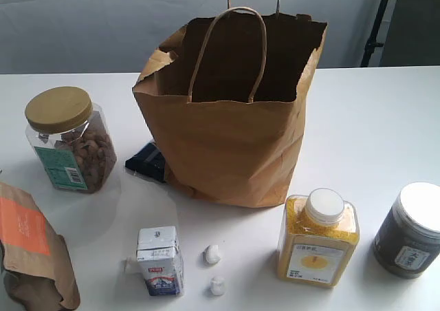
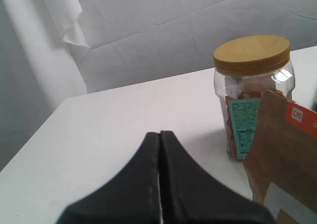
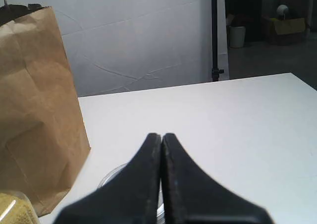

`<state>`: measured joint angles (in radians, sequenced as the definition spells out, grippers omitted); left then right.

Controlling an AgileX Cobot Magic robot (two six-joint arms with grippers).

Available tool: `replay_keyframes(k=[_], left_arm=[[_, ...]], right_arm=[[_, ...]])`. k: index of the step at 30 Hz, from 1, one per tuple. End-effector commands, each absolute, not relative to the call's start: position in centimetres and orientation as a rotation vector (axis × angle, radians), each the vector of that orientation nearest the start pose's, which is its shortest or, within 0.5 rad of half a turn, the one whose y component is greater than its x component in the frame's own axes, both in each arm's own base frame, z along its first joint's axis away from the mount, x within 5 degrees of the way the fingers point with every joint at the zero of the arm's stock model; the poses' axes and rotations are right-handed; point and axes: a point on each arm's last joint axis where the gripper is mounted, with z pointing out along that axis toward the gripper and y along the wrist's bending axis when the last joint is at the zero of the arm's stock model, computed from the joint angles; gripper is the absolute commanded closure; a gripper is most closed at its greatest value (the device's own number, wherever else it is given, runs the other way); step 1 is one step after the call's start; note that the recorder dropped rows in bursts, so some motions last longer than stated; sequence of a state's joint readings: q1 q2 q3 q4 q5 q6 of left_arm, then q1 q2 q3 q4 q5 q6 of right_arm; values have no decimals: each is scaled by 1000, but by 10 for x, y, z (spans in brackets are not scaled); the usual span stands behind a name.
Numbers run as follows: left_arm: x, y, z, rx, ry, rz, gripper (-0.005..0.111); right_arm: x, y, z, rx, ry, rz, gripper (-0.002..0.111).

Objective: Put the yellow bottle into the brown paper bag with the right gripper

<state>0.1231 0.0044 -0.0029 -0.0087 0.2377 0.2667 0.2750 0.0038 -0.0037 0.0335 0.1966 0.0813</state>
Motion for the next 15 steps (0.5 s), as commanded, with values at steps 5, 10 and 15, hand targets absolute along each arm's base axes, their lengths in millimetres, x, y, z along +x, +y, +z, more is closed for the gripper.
replay_keyframes(k=[5, 10, 15], left_arm=[[55, 6, 192, 121, 1719, 275, 107], [55, 6, 192, 121, 1719, 275, 107], [55, 6, 192, 121, 1719, 275, 107]], right_arm=[[54, 16, 196, -132, 1672, 298, 108], [54, 16, 198, -60, 1665, 366, 108], [54, 15, 227, 182, 1649, 590, 108]])
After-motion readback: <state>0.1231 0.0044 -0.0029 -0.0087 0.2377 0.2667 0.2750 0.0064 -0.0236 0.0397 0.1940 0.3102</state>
